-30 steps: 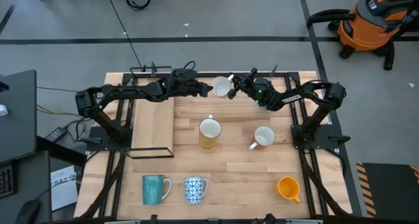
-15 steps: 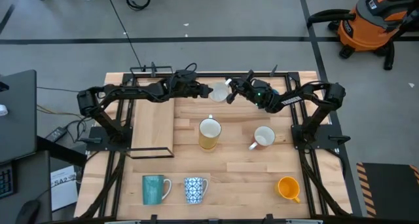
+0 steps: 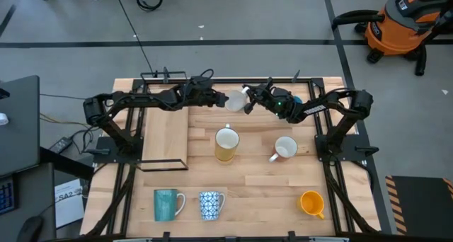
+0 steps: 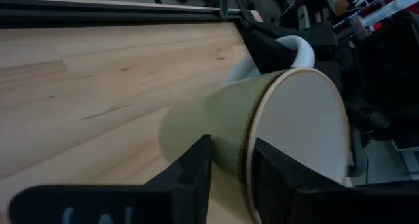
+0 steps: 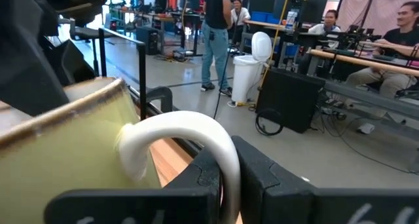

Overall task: Place coffee mugs
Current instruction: Put the light green mug on the shelf

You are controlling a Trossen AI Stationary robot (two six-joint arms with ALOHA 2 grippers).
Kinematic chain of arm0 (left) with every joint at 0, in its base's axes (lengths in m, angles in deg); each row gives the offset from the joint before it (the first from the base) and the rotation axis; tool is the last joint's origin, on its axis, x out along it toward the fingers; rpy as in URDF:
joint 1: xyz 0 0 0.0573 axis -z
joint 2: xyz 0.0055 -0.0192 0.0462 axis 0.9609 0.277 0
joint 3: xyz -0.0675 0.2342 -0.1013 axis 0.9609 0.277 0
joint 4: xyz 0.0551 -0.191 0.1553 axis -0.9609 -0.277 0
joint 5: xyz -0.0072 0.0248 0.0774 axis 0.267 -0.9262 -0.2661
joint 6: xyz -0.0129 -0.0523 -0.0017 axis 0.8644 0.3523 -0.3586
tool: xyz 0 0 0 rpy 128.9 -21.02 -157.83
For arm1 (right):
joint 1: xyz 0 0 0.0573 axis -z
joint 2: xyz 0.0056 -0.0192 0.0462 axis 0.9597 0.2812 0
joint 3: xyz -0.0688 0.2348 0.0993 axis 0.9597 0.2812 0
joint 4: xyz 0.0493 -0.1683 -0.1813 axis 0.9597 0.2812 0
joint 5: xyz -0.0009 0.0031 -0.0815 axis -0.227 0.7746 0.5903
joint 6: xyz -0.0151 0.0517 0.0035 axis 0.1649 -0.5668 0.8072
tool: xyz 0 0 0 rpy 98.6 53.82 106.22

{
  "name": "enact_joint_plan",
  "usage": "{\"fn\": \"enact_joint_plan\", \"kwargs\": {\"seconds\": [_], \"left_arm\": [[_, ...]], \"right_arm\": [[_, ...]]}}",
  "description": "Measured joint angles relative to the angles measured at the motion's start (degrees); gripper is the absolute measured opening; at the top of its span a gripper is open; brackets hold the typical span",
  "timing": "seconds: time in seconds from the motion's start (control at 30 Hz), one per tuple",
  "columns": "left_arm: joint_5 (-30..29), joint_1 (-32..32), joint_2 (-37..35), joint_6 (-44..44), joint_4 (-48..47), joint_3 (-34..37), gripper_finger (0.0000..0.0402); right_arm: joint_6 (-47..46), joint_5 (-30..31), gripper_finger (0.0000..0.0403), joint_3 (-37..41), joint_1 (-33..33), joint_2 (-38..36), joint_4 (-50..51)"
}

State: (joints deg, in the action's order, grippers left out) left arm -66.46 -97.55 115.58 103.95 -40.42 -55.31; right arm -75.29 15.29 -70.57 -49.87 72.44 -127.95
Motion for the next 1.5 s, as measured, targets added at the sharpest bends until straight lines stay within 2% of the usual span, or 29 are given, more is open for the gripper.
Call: {"fn": "enact_joint_plan", "kwargs": {"seconds": [0.27,0.73,0.87,1.07,1.17,1.27,1.4,1.5], "left_arm": [[-1.21,-0.07,0.11,-0.77,-0.53,0.11,0.0037],[-1.25,-0.09,0.13,-2.89,-0.95,0.15,0.0029],[-1.21,-0.09,0.11,-4.35,-0.96,0.15,0.0029],[-1.12,-0.09,0.11,-4.42,-1.34,0.15,0.0029],[-1.13,-0.17,0.11,-5.74,-2.32,0.11,0.0029],[-1.03,-0.32,0.11,-6.31,-3.06,0.09,0.0029],[-0.42,-0.9,0.11,-8.52,-3.19,0.09,0.0029],[-1.07,-1.34,0.11,-10.06,-2.92,0.07,0.0029]], "right_arm": [[-0.31,-1.03,0.0033,-0.04,-0.16,-0.04,-0.73],[-0.63,-2.46,0.0058,-0.07,-0.14,-0.11,-0.37],[-1.73,-4.91,0.0085,-0.07,-0.05,-0.11,-0.24],[-3.78,-6.33,0.0151,-0.07,0.47,-0.68,0.62],[-7.47,-8.22,0.0178,-0.07,0.94,-2.6,4.34],[-12.01,-14.15,0.0198,-0.04,2.32,-5.32,10.74],[-13.84,-21.6,0.0208,-0.04,4.29,-9.6,19.3],[-12.58,-22.72,0.0209,0.0,5.09,-13.17,24.62]]}}
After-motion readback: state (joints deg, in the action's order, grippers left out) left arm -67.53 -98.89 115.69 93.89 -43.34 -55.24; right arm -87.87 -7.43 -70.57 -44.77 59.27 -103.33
